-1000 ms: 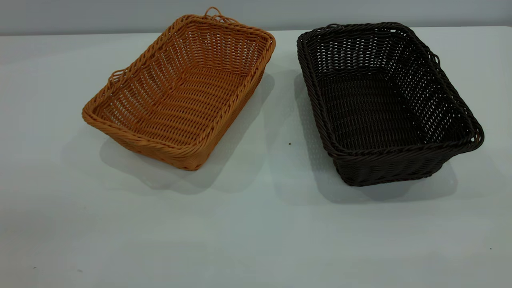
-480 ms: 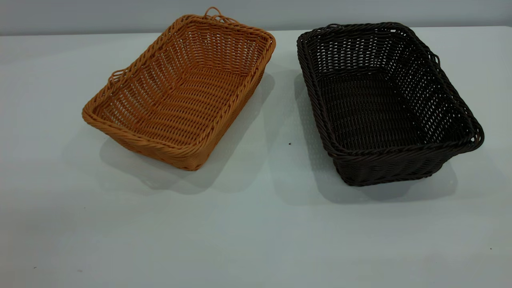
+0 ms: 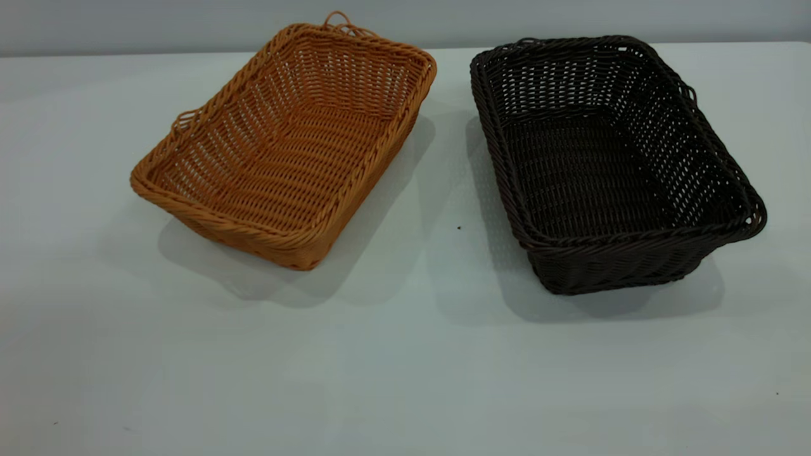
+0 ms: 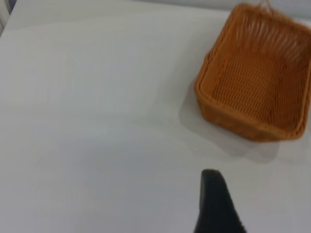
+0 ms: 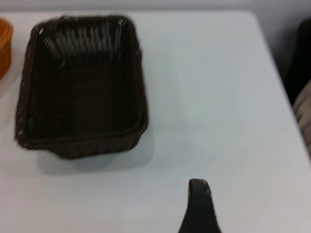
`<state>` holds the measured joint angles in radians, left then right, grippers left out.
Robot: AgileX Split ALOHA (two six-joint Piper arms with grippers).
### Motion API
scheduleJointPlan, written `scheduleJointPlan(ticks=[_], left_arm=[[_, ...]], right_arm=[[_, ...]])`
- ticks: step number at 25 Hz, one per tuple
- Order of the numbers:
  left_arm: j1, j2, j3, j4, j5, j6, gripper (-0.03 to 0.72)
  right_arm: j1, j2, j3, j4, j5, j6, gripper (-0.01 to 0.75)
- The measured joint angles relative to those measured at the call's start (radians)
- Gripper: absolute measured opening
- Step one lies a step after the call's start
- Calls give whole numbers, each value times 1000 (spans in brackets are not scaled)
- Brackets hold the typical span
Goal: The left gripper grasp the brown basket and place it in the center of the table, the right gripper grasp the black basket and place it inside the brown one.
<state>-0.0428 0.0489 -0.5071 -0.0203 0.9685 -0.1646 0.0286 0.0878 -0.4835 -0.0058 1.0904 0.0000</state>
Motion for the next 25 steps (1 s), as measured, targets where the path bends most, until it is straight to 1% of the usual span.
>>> scheduleJointPlan(ticks=[5, 8, 11, 14, 18, 20, 22, 25], left_arm=[[0, 283, 0, -11, -173, 31, 403], [0, 465, 0, -78, -275, 134, 403], [0, 627, 0, -213, -368, 321, 420], [0, 759, -1, -403, -466, 515, 472], [0, 896, -28, -634, -507, 776, 546], [0, 955, -40, -726, -526, 887, 563], [0, 1006, -56, -801, -549, 978, 569], [0, 1081, -85, -893, -573, 1072, 572]], right_arm=[[0, 262, -3, 64, -93, -48, 467], [0, 445, -3, 126, -153, -114, 482], [0, 606, -3, 218, -208, -171, 528], [0, 747, -7, 332, -255, -227, 572], [0, 899, -10, 562, -269, -350, 584], [3, 979, -10, 677, -272, -416, 584], [23, 1056, -12, 799, -295, -477, 582], [102, 1193, -17, 975, -333, -602, 576]])
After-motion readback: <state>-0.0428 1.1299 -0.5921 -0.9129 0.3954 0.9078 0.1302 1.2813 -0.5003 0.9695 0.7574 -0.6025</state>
